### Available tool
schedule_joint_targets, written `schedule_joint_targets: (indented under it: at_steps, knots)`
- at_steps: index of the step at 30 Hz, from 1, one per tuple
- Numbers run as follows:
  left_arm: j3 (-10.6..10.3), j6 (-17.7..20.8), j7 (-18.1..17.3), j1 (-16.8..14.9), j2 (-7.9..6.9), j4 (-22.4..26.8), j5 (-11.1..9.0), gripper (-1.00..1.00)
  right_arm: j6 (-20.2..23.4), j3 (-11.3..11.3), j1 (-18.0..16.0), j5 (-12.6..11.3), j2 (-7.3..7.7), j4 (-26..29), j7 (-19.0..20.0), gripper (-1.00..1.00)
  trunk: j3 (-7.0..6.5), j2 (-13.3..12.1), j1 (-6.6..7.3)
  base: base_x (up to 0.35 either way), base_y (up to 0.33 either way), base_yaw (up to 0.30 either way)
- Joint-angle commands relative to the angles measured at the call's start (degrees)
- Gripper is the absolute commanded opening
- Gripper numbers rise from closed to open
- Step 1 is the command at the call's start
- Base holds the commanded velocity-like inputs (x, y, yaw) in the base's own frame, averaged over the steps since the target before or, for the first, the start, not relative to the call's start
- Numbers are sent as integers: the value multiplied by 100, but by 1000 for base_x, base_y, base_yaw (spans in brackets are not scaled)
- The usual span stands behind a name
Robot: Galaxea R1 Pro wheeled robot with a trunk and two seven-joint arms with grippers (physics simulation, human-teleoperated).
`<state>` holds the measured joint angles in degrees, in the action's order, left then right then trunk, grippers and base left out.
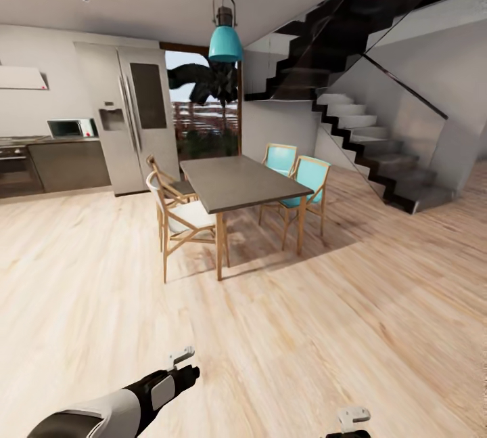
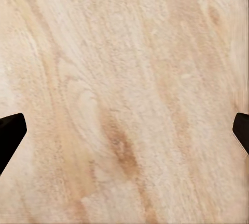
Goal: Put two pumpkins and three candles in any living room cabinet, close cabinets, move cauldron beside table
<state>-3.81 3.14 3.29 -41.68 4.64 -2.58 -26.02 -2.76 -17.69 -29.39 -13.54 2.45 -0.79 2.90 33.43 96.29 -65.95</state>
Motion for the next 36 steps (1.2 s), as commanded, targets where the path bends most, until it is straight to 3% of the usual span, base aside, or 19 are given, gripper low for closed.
schedule_joint_targets:
  at_steps: [1, 19, 36]
  knots:
    - [-41, 11, 13, -6, 2, -6, -44, 100, -22, -42, -5, -61, 1, -9, 26, 100, 6, 3, -3, 304, 49, -264]
    - [-41, 11, 13, -4, 2, -6, -44, 100, -22, -42, -6, -62, 1, -9, 25, 100, -29, 3, -3, 297, 130, -273]
    - [-41, 11, 13, -6, 11, -6, -44, 100, -22, -66, 73, -59, -21, -79, 43, 100, -36, 3, -3, 292, 215, -26]
